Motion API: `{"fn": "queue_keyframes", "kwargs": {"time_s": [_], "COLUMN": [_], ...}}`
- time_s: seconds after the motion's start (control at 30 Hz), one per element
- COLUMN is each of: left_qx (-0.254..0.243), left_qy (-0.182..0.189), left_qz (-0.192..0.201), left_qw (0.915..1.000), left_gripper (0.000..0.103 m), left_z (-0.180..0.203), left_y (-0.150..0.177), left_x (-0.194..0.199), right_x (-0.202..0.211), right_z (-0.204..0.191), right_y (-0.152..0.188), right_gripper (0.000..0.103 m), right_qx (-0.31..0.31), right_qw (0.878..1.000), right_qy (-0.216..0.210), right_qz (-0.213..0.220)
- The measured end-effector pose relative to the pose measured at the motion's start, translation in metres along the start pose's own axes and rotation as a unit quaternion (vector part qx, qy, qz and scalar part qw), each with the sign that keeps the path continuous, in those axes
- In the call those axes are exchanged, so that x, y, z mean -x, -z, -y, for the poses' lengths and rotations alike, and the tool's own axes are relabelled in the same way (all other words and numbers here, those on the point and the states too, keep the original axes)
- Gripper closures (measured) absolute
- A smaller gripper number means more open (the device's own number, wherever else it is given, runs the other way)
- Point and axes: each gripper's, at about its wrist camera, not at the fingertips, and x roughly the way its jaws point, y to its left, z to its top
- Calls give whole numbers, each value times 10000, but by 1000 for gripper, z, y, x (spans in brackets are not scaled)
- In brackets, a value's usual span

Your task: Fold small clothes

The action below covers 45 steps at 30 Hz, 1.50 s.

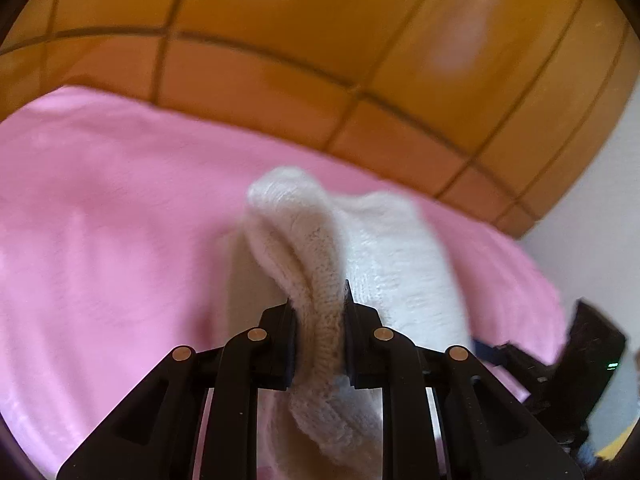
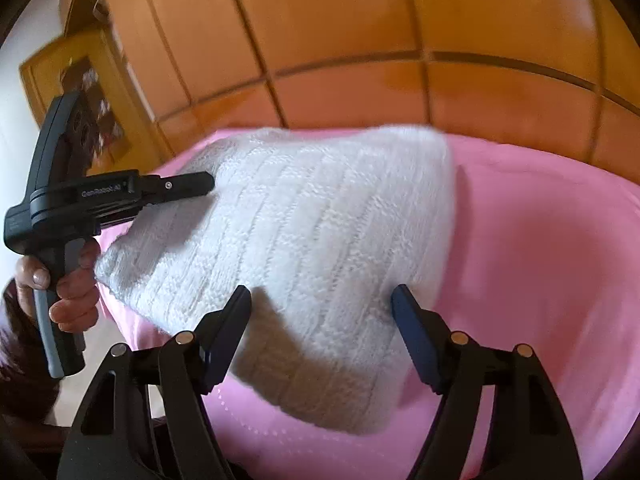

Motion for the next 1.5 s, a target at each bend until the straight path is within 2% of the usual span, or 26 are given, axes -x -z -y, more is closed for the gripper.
{"fn": "queue_keyframes", "kwargs": {"time_s": [0.1,0.13,0.17,0.23,0.27,0.3,0.33,0.43,0.53,0.63,0.7,0.77,0.97,1.2,1.27,1.33,1.5], "left_qx": [65,83,145,207,216,222,223,208,85,-70,-207,-313,-484,-365,-357,-319,-270], "left_qy": [-570,-625,-690,-774,-810,-904,-942,-1031,-1189,-1350,-1465,-1555,-1653,-1550,-1545,-1526,-1456], "left_qz": [-332,-296,-176,-110,-81,-5,65,193,248,276,266,285,289,220,220,219,220], "left_qw": [9978,9976,9974,9967,9964,9957,9953,9943,9926,9904,9886,9869,9846,9870,9871,9875,9887], "left_gripper": [80,78,72,70,64,54,51,50,50,50,39,39,39,39,39,39,39], "left_z": [-20,-24,-25,-24,-22,-21,-18,-16,-10,0,4,7,7,0,0,-1,-3], "left_y": [19,25,28,30,30,29,28,25,24,22,22,22,24,29,29,31,32], "left_x": [-28,-32,-32,-29,-26,-21,-20,-10,-5,-7,-10,-11,-18,-23,-23,-23,-23], "right_x": [-34,-42,-45,-46,-42,-39,-33,-10,3,-1,-12,-33,-86,-87,-81,-71,-50], "right_z": [-11,-19,-26,-35,-36,-35,-31,-21,-10,-7,-7,-5,8,9,10,11,28], "right_y": [9,13,14,15,14,12,8,-5,-29,-54,-65,-77,-78,-66,-68,-69,-65], "right_gripper": [22,14,11,11,10,10,11,11,12,15,20,28,26,21,10,5,3], "right_qx": [233,425,612,831,876,880,840,618,404,325,344,241,200,270,222,171,-302], "right_qw": [9989,9978,9962,9931,9928,9930,9938,9972,9988,9985,9983,9987,9957,9965,9975,9986,9990], "right_qy": [230,384,504,722,685,629,538,283,292,389,452,458,667,714,603,461,326], "right_qz": [-346,-346,-349,-407,-438,-468,-492,-317,1,192,161,-45,-618,-331,-291,-212,-17]}}
